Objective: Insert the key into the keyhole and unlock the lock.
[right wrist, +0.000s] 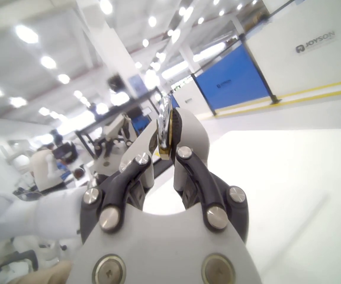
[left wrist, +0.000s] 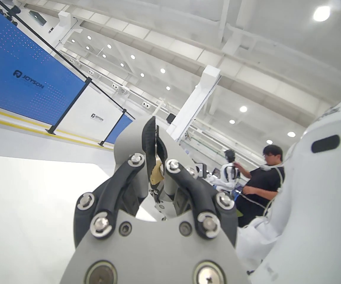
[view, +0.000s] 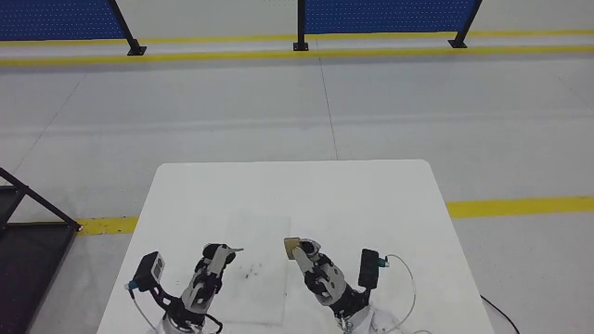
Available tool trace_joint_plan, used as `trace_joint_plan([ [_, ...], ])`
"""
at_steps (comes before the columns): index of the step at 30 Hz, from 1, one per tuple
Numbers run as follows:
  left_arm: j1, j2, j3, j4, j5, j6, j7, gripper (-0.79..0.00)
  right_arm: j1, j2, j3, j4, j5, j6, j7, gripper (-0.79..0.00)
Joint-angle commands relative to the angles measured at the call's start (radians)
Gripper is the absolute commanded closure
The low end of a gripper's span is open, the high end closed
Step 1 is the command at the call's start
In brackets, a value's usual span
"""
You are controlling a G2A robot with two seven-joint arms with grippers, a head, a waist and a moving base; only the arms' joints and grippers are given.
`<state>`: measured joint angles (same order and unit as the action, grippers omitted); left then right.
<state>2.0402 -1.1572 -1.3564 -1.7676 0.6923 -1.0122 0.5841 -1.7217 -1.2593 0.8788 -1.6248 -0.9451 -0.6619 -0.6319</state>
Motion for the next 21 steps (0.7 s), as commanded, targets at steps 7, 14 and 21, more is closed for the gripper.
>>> trace_joint_plan([
  [7,-0.068,-0.016,0.120,0.030,-0.071,0.000,0.004,0.000,0.010,-0.007,-0.026,0.020,0.001,-0.129,-0.120,0.000],
  [14,-0.068,-0.016,0.120,0.030,-0.071,0.000,0.004,0.000,0.010,-0.007,-0.026,0.020,0.001,-0.129,-0.120,0.000],
  [21,-0.071,-0.017,0.123,0.026,-0.078,0.010,0.001,0.000,0.010,-0.008,-0.031,0.011,0.025,-0.127,-0.101,0.000],
])
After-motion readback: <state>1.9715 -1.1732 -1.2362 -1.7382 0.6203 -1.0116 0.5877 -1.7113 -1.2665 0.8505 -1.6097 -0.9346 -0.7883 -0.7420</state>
